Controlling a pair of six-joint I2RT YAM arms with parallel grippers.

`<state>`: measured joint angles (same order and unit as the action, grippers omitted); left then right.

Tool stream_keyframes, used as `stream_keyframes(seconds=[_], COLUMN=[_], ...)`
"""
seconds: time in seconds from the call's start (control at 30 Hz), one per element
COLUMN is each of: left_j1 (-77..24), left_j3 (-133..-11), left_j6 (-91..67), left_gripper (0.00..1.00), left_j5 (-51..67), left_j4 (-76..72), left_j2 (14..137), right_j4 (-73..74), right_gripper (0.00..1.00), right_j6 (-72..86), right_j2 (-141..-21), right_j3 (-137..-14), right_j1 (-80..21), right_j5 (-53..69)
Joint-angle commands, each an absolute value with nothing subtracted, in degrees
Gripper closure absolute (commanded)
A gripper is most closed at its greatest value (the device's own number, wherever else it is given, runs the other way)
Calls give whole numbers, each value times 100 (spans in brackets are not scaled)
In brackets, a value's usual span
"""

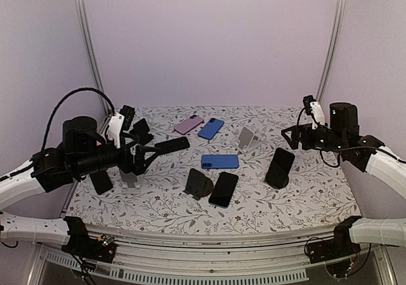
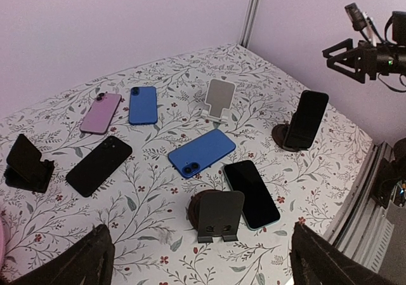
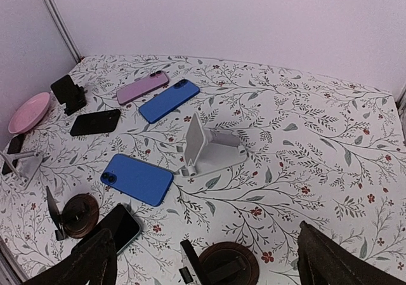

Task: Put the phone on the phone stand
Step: Place the phone on the phone stand, then move the phone stand with the phone to the center of the board.

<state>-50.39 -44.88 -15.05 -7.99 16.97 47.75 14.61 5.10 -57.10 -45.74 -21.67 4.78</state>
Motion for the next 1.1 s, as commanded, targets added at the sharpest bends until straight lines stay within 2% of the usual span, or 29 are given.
stream_keyframes(seconds=[0.0,0.27,0.57,0.87,1.07], left_j1=[-4913,-4905,-4911,-4905,-4906], left_j3=[-4425,-4465,-4503,-4459,-4399], left_j6=[-1502,-1576,-1851,-1972,-2083], left_gripper=[3,3,3,3,3], left_j5=[-738,-728,-827,-1069,-1091], left_j4=[1569,1689,1985,2318,2395], left_j2=[4672,4498,4154,3825,3743], right_j4=[1494,1943,2288,2321,1788], right_gripper=[1,1,1,1,1], right_j6=[967,1726,2441,3396,4078], right_j2=[-5531,-5515,-5205,-5173,-5896], right_j3=[-4653,-4840,-4381,-4172,-4086], right_j1=[-2136,-2136,-2231,-4407,-5388], right_j5=[627,430,144,-1474,-1910])
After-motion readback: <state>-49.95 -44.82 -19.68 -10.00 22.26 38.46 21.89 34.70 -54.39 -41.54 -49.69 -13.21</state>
